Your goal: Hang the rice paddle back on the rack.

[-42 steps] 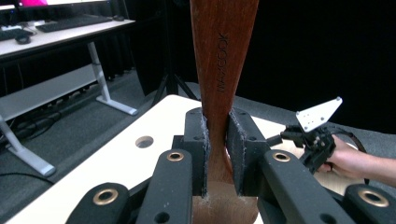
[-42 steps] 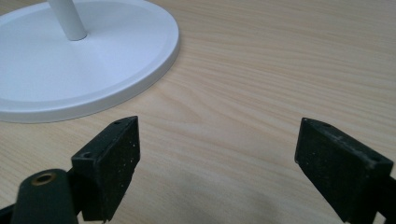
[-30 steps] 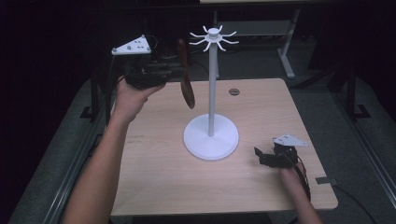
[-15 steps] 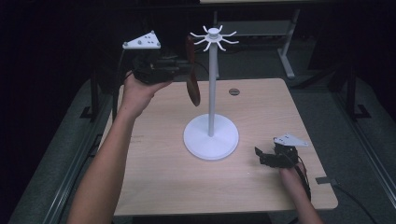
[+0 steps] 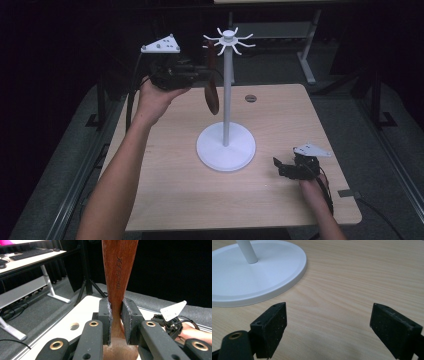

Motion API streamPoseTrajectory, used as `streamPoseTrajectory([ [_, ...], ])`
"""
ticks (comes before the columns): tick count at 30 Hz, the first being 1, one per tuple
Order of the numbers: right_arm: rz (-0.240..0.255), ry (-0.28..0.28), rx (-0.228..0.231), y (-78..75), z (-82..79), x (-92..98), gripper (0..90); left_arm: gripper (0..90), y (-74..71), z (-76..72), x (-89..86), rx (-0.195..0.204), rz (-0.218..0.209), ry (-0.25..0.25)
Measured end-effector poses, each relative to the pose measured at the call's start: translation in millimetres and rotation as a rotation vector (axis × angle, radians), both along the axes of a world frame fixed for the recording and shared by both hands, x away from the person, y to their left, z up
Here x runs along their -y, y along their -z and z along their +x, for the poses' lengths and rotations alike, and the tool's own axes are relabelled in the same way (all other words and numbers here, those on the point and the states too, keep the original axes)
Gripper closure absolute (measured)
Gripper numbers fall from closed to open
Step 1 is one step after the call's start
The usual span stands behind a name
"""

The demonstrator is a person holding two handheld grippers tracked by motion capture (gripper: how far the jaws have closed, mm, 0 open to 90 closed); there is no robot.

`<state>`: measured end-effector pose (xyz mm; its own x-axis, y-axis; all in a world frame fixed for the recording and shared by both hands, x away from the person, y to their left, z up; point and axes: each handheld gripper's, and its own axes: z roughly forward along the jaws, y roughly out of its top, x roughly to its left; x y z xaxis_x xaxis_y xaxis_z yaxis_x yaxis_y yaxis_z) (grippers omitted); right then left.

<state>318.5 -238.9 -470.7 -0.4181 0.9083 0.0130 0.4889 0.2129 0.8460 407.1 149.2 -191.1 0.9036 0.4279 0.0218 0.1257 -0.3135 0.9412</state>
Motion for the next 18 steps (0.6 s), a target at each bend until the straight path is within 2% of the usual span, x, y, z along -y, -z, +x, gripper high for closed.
streamPoseTrajectory([
  [3, 0.001, 0.001, 0.000, -0.1, -0.1, -0.1, 13.6, 77.3, -0.1, 0.0, -0.5, -0.003, 0.000, 0.003],
  [5, 0.000, 0.001, 0.000, -0.1, -0.1, -0.1, 13.7, 76.9, -0.3, -1.1, -1.1, 0.010, 0.009, 0.003],
  [12, -0.002, -0.001, 0.001, 0.4, 0.5, -0.3, 13.6, 65.4, 0.4, -4.0, -9.0, 0.013, 0.009, -0.006],
  [18, -0.005, -0.003, -0.001, 0.5, 0.7, -0.3, 13.6, 52.0, 0.4, -9.0, -14.7, 0.010, 0.014, 0.000],
])
